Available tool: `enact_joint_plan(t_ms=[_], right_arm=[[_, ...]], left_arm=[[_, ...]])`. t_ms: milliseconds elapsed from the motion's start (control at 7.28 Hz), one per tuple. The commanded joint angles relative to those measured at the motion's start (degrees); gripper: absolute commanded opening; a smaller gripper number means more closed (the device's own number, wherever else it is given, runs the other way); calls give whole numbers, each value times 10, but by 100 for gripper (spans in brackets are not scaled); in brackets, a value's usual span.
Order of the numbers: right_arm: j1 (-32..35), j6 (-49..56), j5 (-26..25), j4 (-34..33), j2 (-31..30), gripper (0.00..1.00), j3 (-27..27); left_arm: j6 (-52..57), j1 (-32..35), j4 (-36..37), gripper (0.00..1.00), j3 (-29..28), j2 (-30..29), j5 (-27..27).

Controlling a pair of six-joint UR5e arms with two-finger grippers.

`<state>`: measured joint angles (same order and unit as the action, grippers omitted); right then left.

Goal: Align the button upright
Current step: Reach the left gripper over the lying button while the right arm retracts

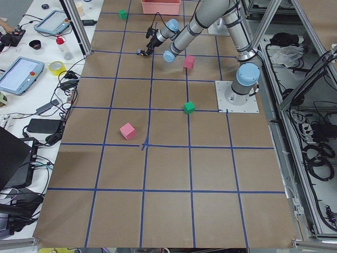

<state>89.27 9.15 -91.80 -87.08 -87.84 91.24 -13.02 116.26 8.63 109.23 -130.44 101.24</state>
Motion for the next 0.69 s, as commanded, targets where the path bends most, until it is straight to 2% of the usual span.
enact_joint_plan(t_ms=[0, 549], right_arm=[[0, 0, 0, 1, 0, 100, 0], [1, 0, -2, 2, 0, 100, 3]], left_arm=[[5, 0, 2, 97, 19, 9, 1], [5, -2, 16, 86, 26, 8, 0]])
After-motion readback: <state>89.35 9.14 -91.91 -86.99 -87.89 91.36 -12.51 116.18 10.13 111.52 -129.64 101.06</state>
